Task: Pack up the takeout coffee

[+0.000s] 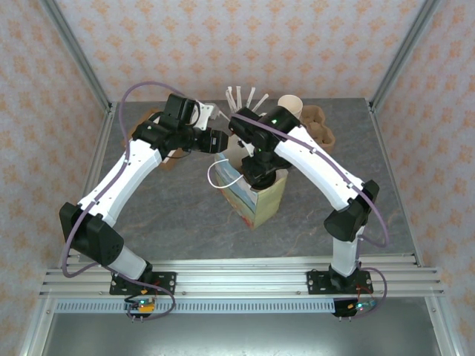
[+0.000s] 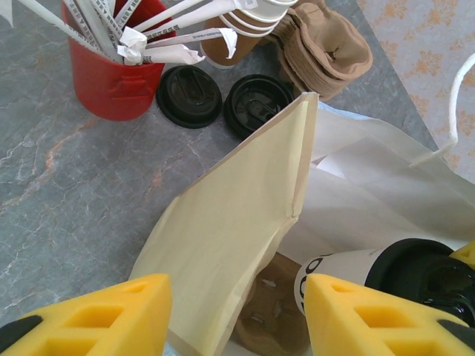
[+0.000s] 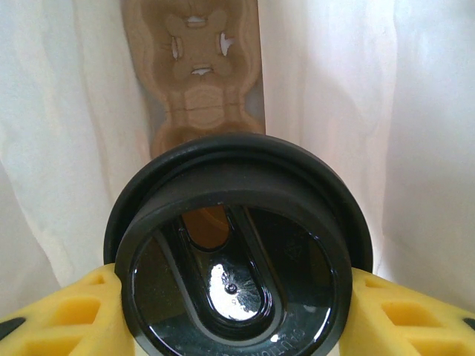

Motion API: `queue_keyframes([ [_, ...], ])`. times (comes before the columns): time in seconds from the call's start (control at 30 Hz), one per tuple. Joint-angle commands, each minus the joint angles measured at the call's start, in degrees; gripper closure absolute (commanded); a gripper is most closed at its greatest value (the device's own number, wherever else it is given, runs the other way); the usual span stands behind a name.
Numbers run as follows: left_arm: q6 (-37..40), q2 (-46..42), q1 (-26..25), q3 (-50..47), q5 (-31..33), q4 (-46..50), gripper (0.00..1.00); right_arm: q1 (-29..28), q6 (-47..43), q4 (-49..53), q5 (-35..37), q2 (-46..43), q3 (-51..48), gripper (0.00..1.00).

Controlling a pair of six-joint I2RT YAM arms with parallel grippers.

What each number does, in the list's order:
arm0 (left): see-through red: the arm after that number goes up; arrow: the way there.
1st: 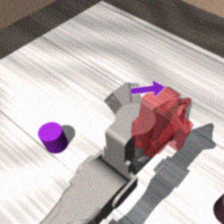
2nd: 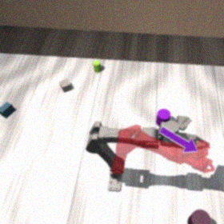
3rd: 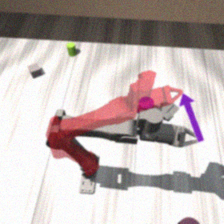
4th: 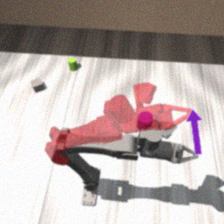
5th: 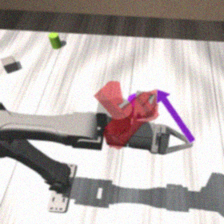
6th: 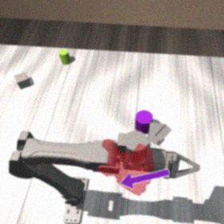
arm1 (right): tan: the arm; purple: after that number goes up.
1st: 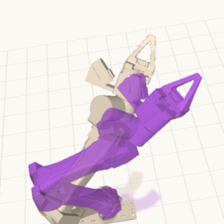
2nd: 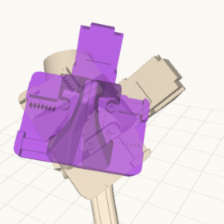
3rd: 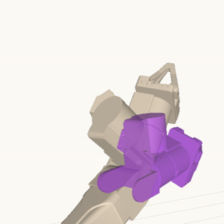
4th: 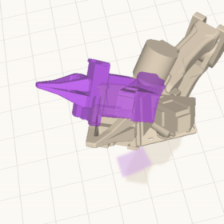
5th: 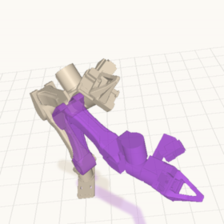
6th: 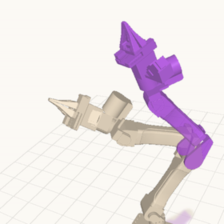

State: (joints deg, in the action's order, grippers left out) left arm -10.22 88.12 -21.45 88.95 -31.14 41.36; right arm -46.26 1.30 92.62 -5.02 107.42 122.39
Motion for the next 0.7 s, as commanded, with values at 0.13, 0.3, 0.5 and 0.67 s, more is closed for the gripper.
queue_keyframes([
  [0.13,0.29,-0.23,-0.26,1.31,1.43,0.3,0.49,-0.1,-0.96,1.17,-0.15,0.56,-1.2,0.51],
  [0.3,0.28,-0.23,-0.25,1.23,1.56,0.21,0.48,-0.15,-1.19,0.57,-0.67,0.85,-1.88,0.51],
  [0.5,0.22,-0.31,-0.23,1.06,1.76,0.21,0.48,-0.06,-1.08,-0.88,-1.28,0.91,-3.07,0.51],
  [0.67,0.24,-0.4,-0.26,1.05,1.86,0.3,0.48,0.1,-1.03,-1.88,-1.4,1.17,-4.08,0.52],
])
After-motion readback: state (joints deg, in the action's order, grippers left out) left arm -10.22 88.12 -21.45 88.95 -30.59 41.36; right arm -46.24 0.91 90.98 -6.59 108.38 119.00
